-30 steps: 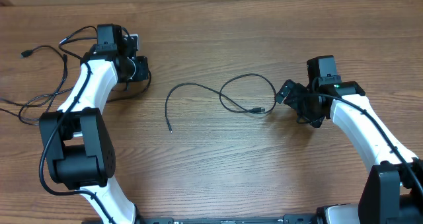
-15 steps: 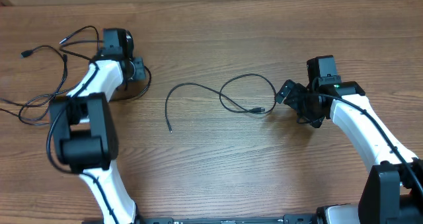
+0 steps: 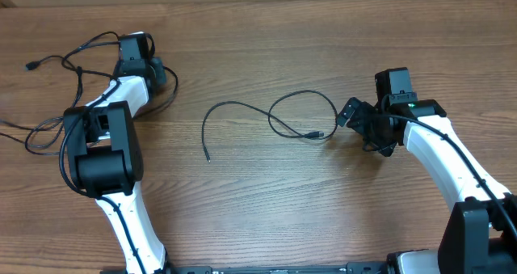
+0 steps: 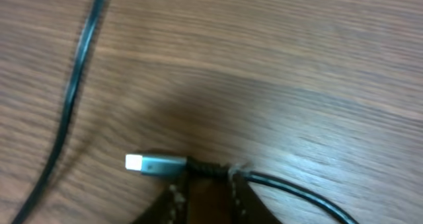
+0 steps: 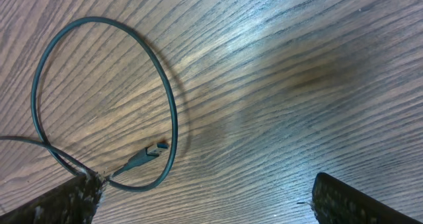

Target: Untangle cables

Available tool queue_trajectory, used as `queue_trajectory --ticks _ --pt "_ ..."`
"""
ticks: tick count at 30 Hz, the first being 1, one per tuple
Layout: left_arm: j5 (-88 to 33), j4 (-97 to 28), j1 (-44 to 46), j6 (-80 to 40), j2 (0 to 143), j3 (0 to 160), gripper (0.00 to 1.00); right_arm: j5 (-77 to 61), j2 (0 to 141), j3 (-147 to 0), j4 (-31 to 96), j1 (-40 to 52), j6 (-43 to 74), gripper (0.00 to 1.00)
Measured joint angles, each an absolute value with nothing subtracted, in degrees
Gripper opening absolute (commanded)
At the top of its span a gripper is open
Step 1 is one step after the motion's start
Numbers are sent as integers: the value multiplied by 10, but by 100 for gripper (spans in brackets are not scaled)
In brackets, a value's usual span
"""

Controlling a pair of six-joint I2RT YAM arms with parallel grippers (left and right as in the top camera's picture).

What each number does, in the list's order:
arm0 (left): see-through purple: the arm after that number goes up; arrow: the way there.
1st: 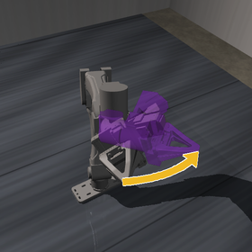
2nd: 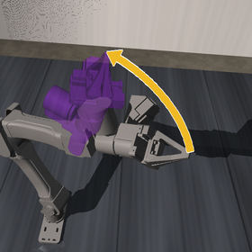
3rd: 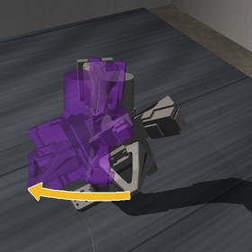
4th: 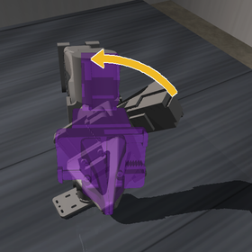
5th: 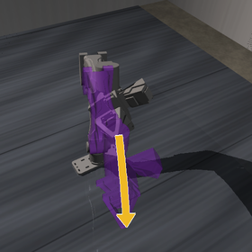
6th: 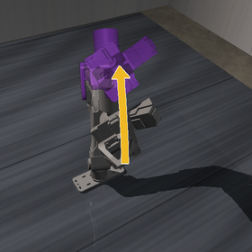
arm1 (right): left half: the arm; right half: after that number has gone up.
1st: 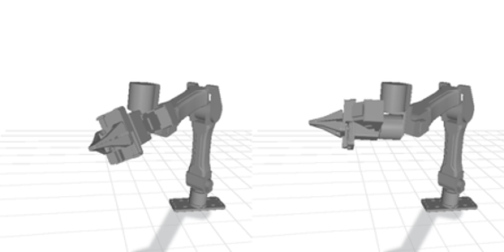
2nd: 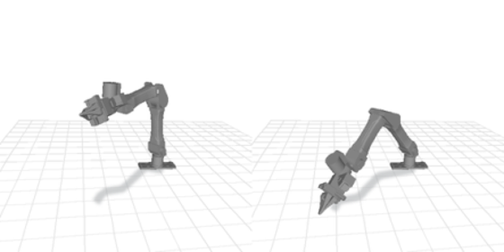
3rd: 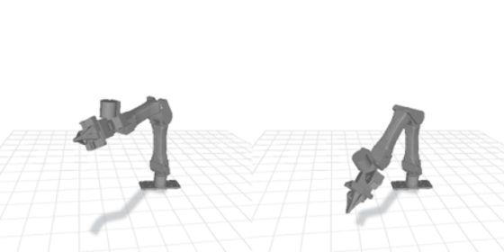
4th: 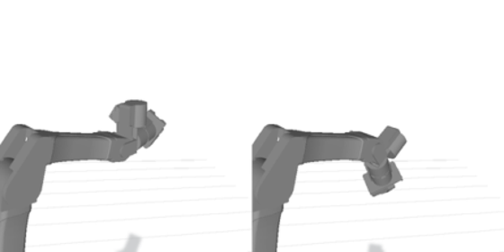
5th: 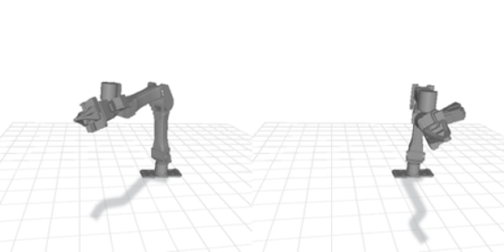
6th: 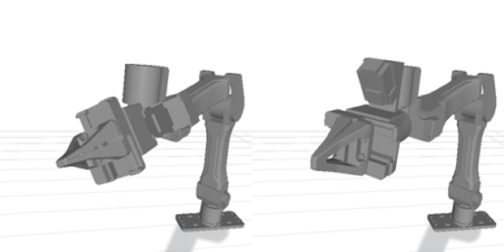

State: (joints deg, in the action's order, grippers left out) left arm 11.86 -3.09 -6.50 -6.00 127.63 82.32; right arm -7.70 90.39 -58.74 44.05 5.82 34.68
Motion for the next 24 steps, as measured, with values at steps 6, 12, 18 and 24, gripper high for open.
queue_trajectory --ticks 6,12,18,24 --pt "128 -18 -67 -26 1277 823 4 -77 904 -587 441 58 347 100" --pt "127 -66 -56 -5 1197 822 9 -77 904 -587 441 58 347 100" --pt "93 -221 -44 0 1046 833 13 -77 904 -588 441 58 347 100" --pt "-23 -369 -38 0 1025 837 11 -77 904 -588 441 58 347 100"
